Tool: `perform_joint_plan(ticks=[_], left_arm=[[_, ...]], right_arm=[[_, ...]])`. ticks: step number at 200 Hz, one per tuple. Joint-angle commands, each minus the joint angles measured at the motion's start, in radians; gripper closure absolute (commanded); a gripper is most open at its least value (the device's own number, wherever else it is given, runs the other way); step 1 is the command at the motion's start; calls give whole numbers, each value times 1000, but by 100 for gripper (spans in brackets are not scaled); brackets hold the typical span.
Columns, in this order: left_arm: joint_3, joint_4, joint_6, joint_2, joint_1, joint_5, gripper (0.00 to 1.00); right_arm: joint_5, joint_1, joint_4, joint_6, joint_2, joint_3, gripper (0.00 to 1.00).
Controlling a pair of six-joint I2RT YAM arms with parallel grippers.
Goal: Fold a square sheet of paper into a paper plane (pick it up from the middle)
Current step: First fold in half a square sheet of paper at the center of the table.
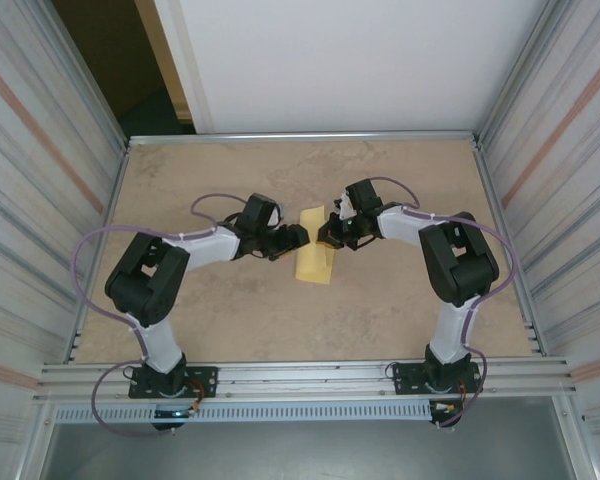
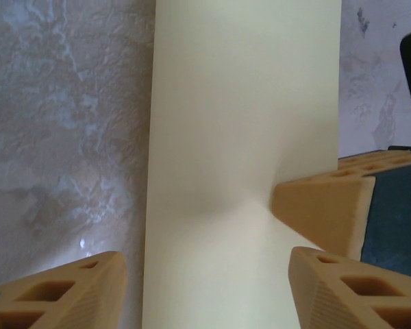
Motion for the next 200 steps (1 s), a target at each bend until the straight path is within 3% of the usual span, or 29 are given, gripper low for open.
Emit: perform_joint_plan(ticks=[1,114,126,167,200], left_arm=[[57,-73,51,34,-5,-21,38],[200,-208,107,168,-22,-16,56],[209,-237,117,176,-28,-34,59],[225,-333,173,215,-57,-115,60],[238,-402,209,257,-78,-153,60]], right_arm=[[-31,-10,-23,16,15,19,100],[-49,-19,-35,81,26,-17,97],[-43,-22,-36,84,15,-23,92],[21,-71,-54,99,-110,-93,59],[99,-145,-53,89,-282,-209,50]])
